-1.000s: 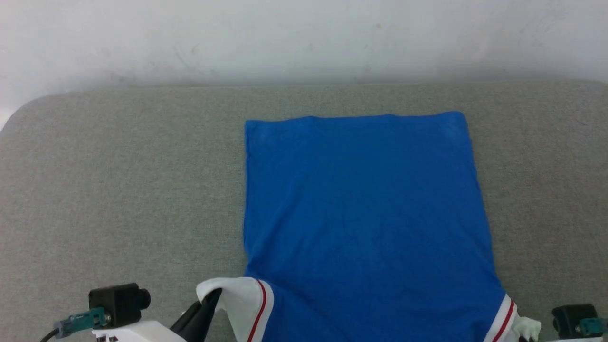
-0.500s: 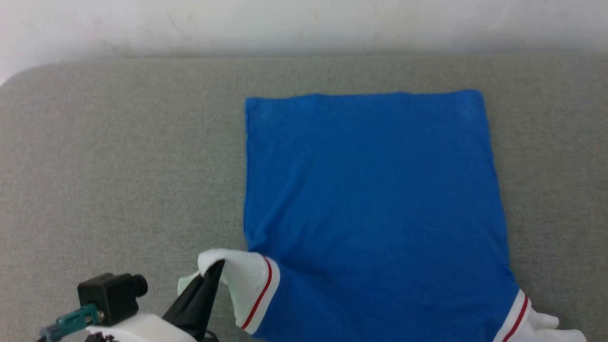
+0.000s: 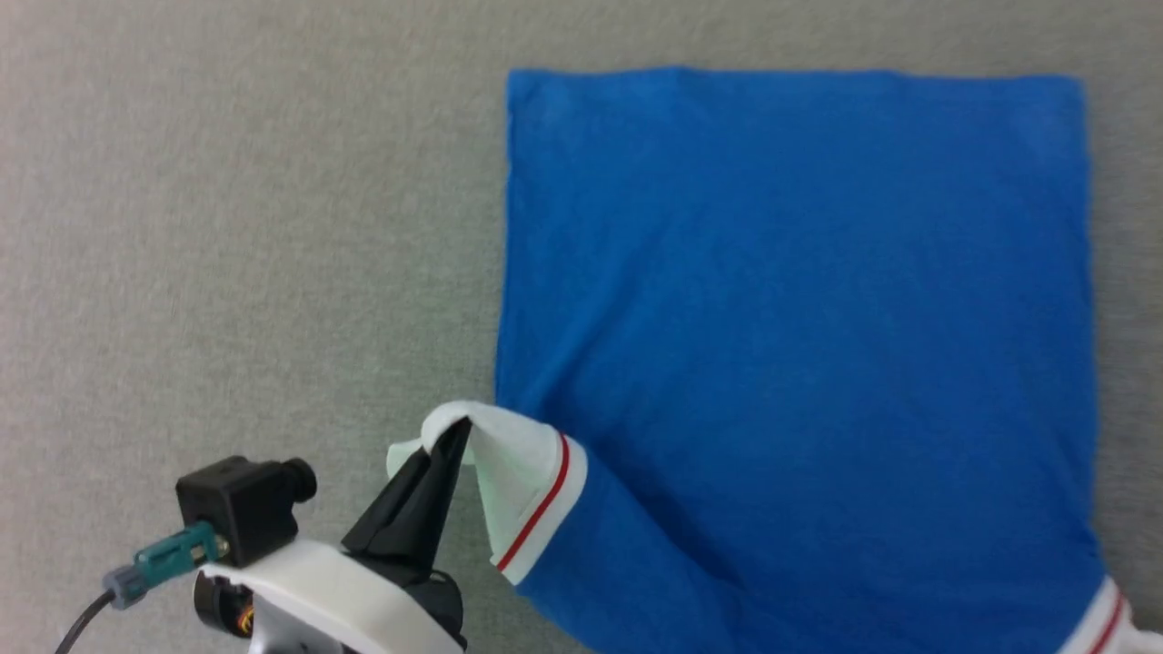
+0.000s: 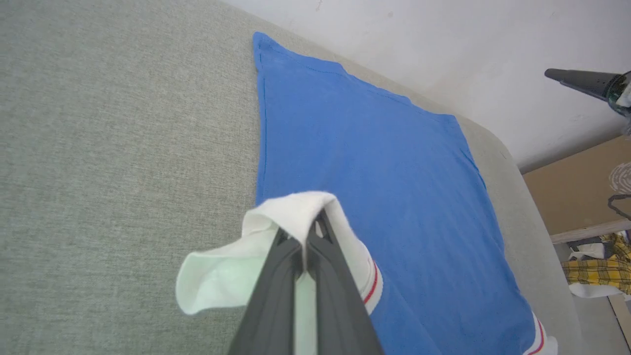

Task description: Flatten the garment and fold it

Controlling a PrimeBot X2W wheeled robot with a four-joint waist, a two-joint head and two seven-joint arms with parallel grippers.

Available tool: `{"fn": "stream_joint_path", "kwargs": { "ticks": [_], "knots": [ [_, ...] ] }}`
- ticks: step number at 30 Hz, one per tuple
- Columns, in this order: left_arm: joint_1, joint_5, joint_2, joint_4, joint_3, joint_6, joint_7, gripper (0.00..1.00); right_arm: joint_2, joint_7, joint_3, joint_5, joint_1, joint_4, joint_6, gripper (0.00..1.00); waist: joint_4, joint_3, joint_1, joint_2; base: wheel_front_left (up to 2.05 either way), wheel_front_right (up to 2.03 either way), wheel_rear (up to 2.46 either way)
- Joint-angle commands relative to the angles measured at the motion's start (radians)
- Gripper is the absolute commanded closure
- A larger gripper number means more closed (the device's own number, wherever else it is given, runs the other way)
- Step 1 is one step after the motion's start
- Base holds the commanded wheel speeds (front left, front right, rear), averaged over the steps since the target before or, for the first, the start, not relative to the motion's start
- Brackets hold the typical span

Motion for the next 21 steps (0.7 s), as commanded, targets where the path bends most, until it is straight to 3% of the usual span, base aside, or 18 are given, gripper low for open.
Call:
{"fn": "stream_joint_path", "kwargs": {
  "ticks": [1, 13, 14, 15, 16, 17, 21],
  "knots": [
    [-0.019, 0.008, -0.003, 0.001, -0.002, -0.011, -0.007, 1.0, 0.006, 0.002, 0.005, -0.009, -0.008, 0.013, -0.001, 0.0, 0.062, 0.073, -0.0003, 0.0, 0.0, 0.0, 0.0],
    [-0.06, 0.008, -0.018, 0.018, -0.013, -0.023, -0.013, 1.0, 0.133, 0.105, -0.109, -0.131, 0.06, 0.094, -0.001, 0.0, 0.081, 0.131, -0.0003, 0.0, 0.0, 0.0, 0.0],
    [-0.061, 0.007, -0.018, 0.02, -0.012, -0.023, -0.013, 1.0, 0.147, 0.115, -0.125, -0.142, 0.06, 0.09, -0.001, 0.11, 0.079, 0.131, -0.0003, 0.0, 0.0, 0.0, 0.0],
    [-0.063, 0.006, -0.018, 0.022, -0.012, -0.023, -0.013, 1.0, 0.159, 0.12, -0.135, -0.149, 0.059, 0.086, -0.001, 0.52, 0.078, 0.13, -0.0003, 0.0, 0.0, 0.0, 0.0],
    [-0.066, 0.005, -0.018, 0.025, -0.013, -0.025, -0.012, 1.0, 0.171, 0.118, -0.145, -0.152, 0.058, 0.08, -0.001, 0.8, 0.077, 0.129, -0.0003, 0.0, 0.0, 0.0, 0.0],
    [-0.07, 0.004, -0.019, 0.027, -0.013, -0.027, -0.012, 1.0, 0.181, 0.112, -0.158, -0.158, 0.056, 0.076, -0.001, 1.0, 0.076, 0.127, -0.0003, 0.0, 0.0, 0.0, 0.0],
    [-0.073, 0.003, -0.022, 0.036, -0.011, -0.023, -0.013, 1.0, 0.192, 0.064, -0.158, -0.167, 0.054, 0.069, -0.001, 1.0, 0.062, 0.105, -0.0003, 0.0, 0.0, 0.0, 0.0]
  ]
}}
